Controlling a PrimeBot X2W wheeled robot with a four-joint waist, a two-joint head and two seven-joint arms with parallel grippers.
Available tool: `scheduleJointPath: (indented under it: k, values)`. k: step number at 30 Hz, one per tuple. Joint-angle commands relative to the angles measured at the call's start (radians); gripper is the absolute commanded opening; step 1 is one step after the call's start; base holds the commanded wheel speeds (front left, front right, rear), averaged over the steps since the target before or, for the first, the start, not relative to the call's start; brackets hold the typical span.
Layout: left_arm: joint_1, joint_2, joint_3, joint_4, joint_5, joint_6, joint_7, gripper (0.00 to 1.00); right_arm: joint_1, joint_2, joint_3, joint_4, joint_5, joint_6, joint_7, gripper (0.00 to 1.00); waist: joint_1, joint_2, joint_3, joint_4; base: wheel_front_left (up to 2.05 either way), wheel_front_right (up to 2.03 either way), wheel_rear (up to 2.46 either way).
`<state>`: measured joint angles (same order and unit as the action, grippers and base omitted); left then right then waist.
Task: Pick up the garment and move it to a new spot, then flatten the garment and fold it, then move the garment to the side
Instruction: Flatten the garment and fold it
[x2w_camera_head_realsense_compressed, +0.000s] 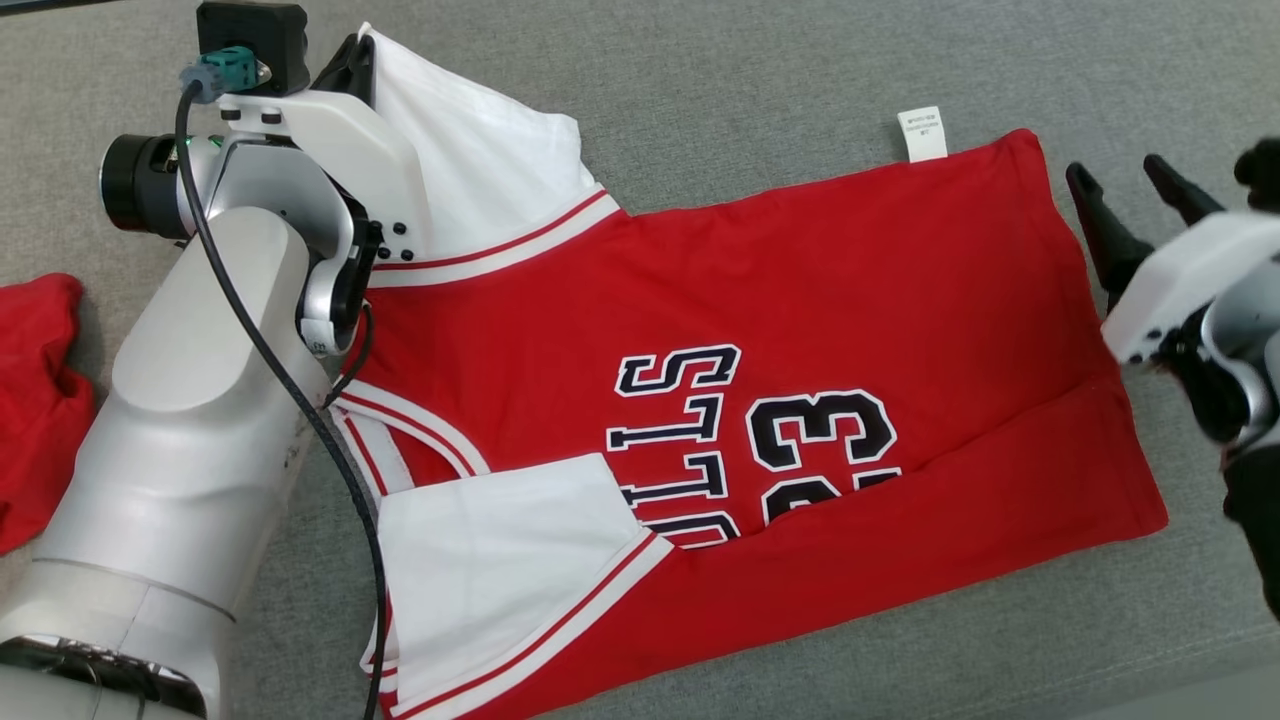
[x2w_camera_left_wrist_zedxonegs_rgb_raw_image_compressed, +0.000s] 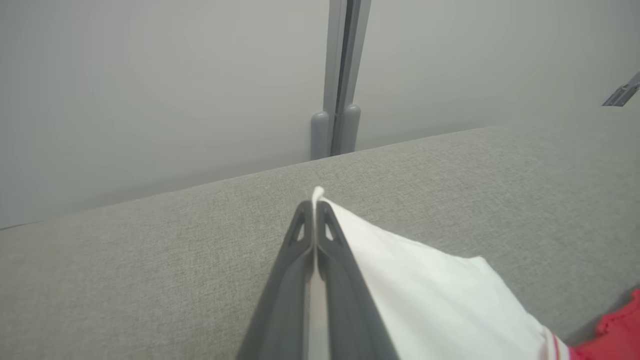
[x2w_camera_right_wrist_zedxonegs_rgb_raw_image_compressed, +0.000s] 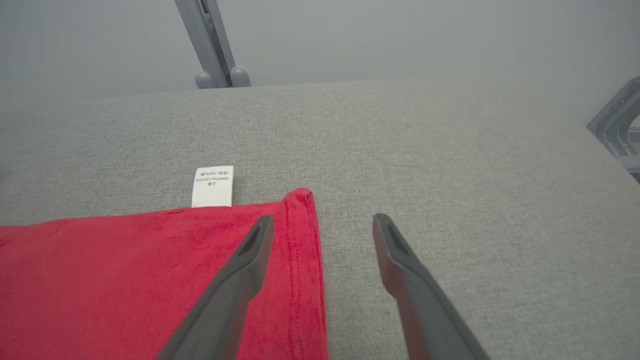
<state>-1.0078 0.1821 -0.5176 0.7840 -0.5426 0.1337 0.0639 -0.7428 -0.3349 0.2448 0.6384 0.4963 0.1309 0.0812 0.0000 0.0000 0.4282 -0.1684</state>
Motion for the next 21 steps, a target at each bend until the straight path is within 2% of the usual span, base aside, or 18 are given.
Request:
scheduleJointPath:
  k: [1,10,21]
  values:
    - [0.016,0.015,-0.004,-0.035,0.007,0.011,0.014,0.00,-0.054,0.001,0.001,0.043,-0.024,0.000,0.044,1.00,0.0000,0.0000,0.005,0.007,0.00,0.00,0.00]
    - [0.080,0.060,-0.024,-0.214,0.018,0.063,0.095,0.00,-0.249,0.064,0.019,0.244,-0.123,0.000,0.233,1.00,0.0000,0.0000,0.022,0.032,0.00,0.00,0.00]
    - [0.124,0.100,-0.039,-0.358,0.029,0.111,0.162,0.00,-0.333,0.084,0.024,0.380,-0.170,0.000,0.293,1.00,0.0000,0.0000,0.027,0.055,0.00,0.00,0.00]
